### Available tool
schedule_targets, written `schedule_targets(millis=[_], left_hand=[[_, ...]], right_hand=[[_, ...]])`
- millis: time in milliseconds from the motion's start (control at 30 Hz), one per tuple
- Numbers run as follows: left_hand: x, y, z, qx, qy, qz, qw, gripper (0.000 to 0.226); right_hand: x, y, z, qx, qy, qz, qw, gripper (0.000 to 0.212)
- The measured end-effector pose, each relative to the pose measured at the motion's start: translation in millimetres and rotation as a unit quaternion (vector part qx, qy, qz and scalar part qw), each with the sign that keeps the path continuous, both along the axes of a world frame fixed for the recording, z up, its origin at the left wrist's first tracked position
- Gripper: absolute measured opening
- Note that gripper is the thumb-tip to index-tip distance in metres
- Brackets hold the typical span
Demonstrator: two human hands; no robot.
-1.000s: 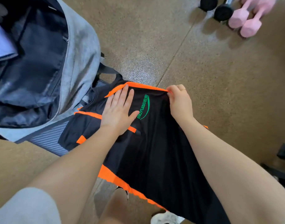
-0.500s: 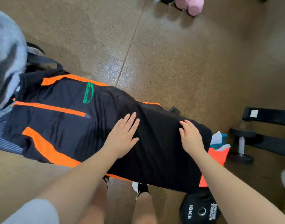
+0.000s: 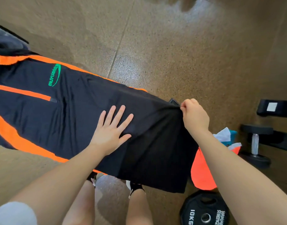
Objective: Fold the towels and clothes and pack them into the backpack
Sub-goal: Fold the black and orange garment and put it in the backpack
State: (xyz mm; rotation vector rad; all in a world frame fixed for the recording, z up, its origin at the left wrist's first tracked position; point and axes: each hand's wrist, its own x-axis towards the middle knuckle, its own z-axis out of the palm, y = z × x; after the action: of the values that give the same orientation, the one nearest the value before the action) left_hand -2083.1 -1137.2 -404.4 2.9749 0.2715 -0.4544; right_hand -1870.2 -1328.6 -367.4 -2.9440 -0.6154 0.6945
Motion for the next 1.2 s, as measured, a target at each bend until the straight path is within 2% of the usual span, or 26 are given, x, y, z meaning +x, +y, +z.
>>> schedule_targets(millis=[100, 167, 267, 333, 400, 567, 633, 700, 767, 833, 1000, 1200], left_hand=[[1.1, -1.8, 3.2, 0.010, 0.009, 0.053, 0.998, 0.071], [-4.3, 5.1, 4.7, 0.007, 0.021, 0.091, 0.996, 0.072], [-23.0, 26.4, 7.4, 0.000, 0.052, 0.163, 0.985, 0.078], [-39.3, 44.9, 8.3, -0.015, 0.072, 0.220, 0.973, 0.083], [-56.3, 63.1, 9.2, -0.026, 0.068, 0.236, 0.969, 0.085], [-105.6, 101.4, 10.6, -0.090, 0.024, 0.175, 0.980, 0.074], [-118.9, 110.1, 12.9, -0.140, -0.013, 0.148, 0.979, 0.069], [-137.9, 129.5, 20.6, -0.151, -0.047, 0.166, 0.973, 0.068], [-156.3, 153.4, 23.5, -0.128, -0.033, 0.211, 0.968, 0.067], [-175.1, 177.4, 21.6, -0.096, -0.031, 0.222, 0.970, 0.069], [-207.7, 207.7, 0.1, -0.055, 0.000, 0.160, 0.985, 0.074], [-215.2, 212.7, -26.5, -0.014, -0.128, 0.122, 0.984, 0.072]], right_hand=[[4.5, -3.6, 0.5, -0.047, -0.031, -0.073, 0.996, 0.023], [-9.5, 8.0, 1.7, -0.037, -0.054, -0.049, 0.997, 0.036], [-61.0, 44.3, 5.2, 0.099, -0.053, 0.081, 0.990, 0.056], [-104.7, 68.8, 1.1, 0.123, -0.028, 0.177, 0.976, 0.065], [-143.6, 87.8, -8.1, 0.109, -0.007, 0.219, 0.970, 0.070], [-216.1, 109.8, -33.2, 0.024, -0.010, 0.239, 0.971, 0.076], [-224.2, 109.8, -38.1, 0.008, -0.024, 0.215, 0.976, 0.080], [-237.9, 120.4, -35.9, 0.006, -0.052, 0.171, 0.984, 0.080], [-253.9, 136.8, -28.0, 0.017, -0.069, 0.135, 0.988, 0.076], [-274.9, 160.5, -22.0, 0.053, -0.078, 0.141, 0.985, 0.070], [-305.8, 218.3, -34.2, 0.093, -0.068, 0.195, 0.974, 0.068], [-295.9, 240.2, -54.5, 0.113, -0.140, 0.251, 0.951, 0.069]])
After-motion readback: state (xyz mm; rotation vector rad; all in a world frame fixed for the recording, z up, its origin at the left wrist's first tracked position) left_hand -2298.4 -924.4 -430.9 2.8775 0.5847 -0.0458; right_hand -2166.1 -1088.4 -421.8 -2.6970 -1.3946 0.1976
